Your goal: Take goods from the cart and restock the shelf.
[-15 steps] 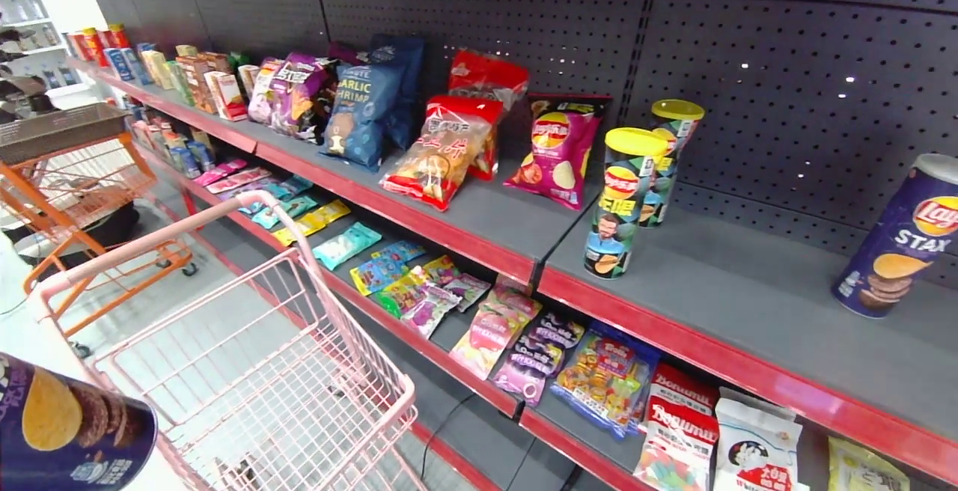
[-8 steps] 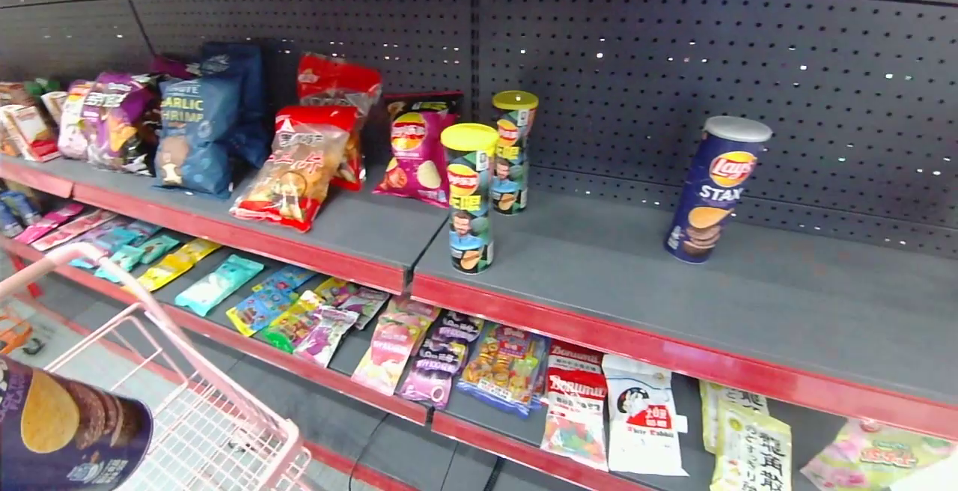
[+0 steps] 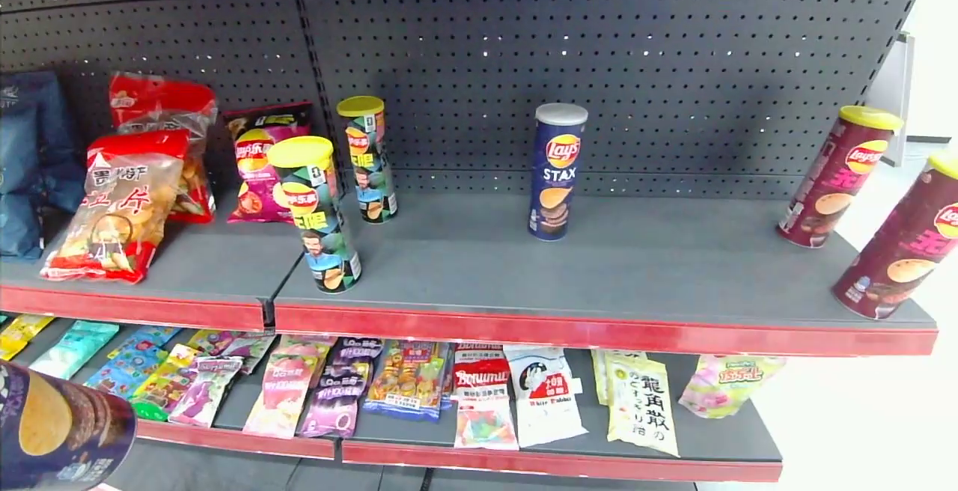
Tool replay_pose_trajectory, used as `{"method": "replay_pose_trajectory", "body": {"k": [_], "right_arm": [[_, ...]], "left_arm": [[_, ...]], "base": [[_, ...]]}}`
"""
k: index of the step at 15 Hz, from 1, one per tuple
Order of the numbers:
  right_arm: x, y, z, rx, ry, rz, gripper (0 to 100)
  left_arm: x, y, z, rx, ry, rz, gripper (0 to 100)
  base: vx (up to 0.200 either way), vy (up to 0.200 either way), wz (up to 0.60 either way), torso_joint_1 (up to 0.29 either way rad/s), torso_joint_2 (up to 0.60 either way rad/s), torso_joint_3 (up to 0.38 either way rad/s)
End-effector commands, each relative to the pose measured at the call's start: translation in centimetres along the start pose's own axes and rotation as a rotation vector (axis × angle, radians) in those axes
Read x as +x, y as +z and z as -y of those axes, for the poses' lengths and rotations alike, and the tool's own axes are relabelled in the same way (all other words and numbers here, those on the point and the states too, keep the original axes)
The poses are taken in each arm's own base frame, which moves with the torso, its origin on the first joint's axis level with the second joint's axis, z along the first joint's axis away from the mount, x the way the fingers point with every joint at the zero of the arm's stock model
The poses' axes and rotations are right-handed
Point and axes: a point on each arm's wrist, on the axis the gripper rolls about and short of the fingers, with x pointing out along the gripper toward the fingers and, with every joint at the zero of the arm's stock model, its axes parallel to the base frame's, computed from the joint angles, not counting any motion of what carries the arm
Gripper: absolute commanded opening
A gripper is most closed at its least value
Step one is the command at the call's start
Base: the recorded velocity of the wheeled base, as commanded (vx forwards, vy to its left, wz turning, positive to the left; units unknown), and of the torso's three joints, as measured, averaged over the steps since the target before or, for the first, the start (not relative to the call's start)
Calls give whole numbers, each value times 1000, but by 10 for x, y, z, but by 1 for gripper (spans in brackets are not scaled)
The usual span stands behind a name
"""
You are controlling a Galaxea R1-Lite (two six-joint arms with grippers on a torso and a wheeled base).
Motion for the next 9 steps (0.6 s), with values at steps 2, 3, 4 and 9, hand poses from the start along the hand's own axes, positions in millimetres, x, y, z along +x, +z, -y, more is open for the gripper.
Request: {"method": "replay_pose_trajectory", "body": {"k": [2, 3, 4, 9], "right_arm": [[0, 0, 0, -2, 2, 0, 100], [0, 0, 0, -4, 2, 0, 100], [0, 0, 0, -4, 2, -1, 100], [0, 0, 0, 1, 2, 0, 100]], "left_arm": [[0, 0, 0, 9, 2, -1, 0], [0, 0, 0, 13, 1, -3, 0], [1, -1, 0, 13, 2, -4, 0], [0, -1, 0, 47, 2, -1, 0]], "base": [[0, 0, 0, 0, 0, 0], [200, 0, 0, 2, 2, 2], [200, 0, 0, 7, 2, 7], [160, 0, 0, 1, -1, 4]]}}
